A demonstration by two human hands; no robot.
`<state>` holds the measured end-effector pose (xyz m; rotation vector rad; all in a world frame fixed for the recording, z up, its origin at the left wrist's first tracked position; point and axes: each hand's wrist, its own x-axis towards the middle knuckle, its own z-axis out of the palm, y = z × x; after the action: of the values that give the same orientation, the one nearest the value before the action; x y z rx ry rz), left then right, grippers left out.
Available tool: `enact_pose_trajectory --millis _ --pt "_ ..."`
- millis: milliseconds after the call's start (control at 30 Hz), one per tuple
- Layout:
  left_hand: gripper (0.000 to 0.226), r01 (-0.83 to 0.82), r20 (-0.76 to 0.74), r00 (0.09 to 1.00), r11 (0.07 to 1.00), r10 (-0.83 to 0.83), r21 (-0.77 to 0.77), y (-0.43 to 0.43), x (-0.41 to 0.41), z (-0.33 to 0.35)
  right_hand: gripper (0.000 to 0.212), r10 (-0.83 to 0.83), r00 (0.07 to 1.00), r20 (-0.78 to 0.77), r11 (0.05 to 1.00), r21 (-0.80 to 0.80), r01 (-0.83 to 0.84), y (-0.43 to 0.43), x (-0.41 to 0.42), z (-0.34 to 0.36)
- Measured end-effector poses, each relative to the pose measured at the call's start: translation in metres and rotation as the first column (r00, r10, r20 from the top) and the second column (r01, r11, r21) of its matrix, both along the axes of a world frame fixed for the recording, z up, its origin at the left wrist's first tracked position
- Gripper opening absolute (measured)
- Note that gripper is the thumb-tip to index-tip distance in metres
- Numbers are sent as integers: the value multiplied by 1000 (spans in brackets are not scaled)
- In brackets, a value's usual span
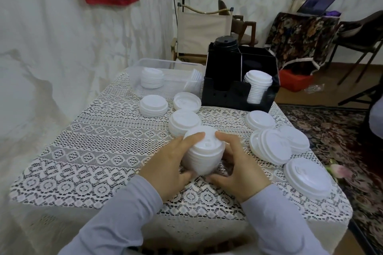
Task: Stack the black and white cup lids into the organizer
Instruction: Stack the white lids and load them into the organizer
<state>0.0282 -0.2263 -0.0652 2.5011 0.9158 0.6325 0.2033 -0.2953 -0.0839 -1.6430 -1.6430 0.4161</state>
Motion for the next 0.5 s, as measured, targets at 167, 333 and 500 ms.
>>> enact_pose_trajectory --millis 167,333,500 --pt "87 -8 10 1000 1000 8 19 3 -2 -5 82 -7 999 32 1000 25 6 0 -3 3" --pt "85 17 56 998 998 -20 53 2 2 0 85 -27 1000 -1 998 58 27 -4 1 8" --pt "84 121 111 985 990 -129 77 6 29 41 91 -106 994 22 988 118 103 -20 25 53"
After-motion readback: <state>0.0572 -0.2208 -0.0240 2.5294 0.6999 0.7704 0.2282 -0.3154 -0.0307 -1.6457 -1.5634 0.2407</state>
